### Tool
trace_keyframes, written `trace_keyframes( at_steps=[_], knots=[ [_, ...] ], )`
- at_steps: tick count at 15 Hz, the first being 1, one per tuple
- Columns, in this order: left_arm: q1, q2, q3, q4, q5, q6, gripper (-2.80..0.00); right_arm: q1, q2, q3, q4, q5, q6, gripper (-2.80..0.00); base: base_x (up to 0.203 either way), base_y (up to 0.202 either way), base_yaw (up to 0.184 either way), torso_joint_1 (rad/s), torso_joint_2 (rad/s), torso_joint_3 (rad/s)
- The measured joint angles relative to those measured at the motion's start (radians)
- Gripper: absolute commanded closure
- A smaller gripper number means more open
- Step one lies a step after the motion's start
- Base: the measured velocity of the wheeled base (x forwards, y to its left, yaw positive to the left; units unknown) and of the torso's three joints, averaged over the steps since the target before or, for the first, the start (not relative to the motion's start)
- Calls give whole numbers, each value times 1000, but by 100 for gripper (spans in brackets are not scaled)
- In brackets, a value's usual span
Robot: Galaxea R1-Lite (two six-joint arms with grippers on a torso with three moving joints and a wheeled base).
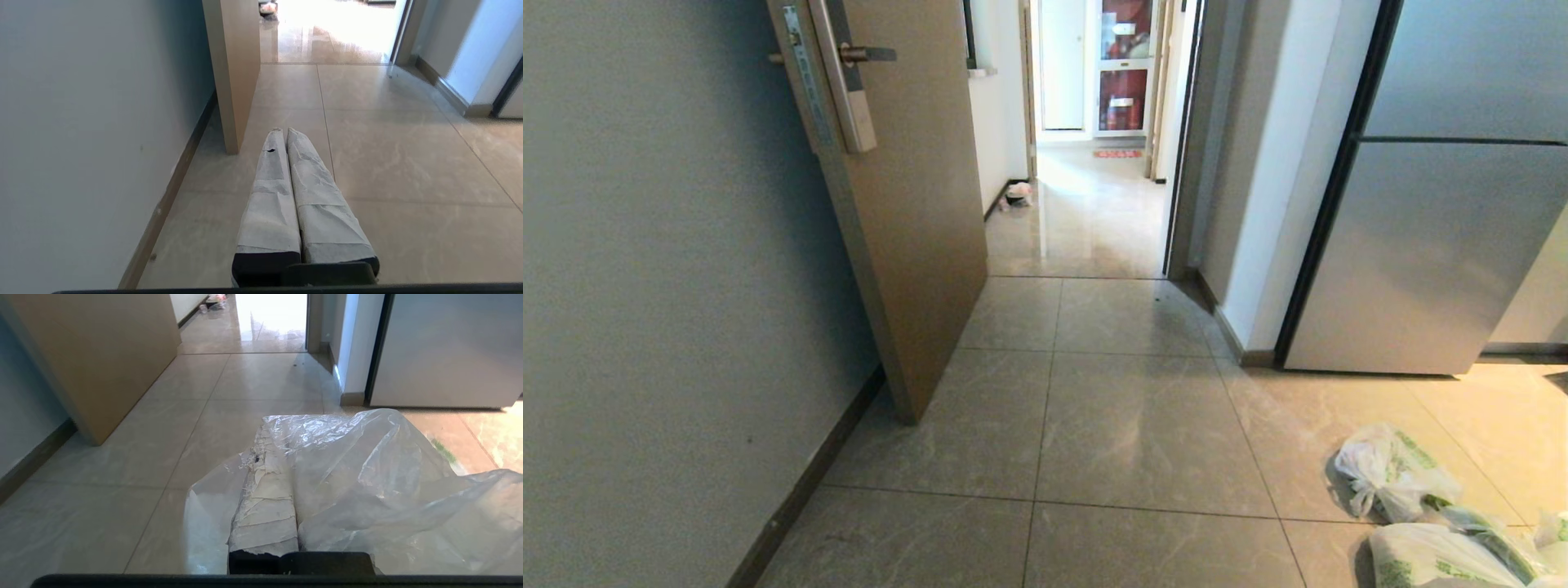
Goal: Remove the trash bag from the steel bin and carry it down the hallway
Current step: Put the trash bag at the door
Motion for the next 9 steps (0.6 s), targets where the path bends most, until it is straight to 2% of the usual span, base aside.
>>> trace_keyframes(
  at_steps=[9],
  knots=[
    [0,0,0,0,0,0,0,0,0,0,0,0,1,0,190,0,0,3,2,2]
  ],
)
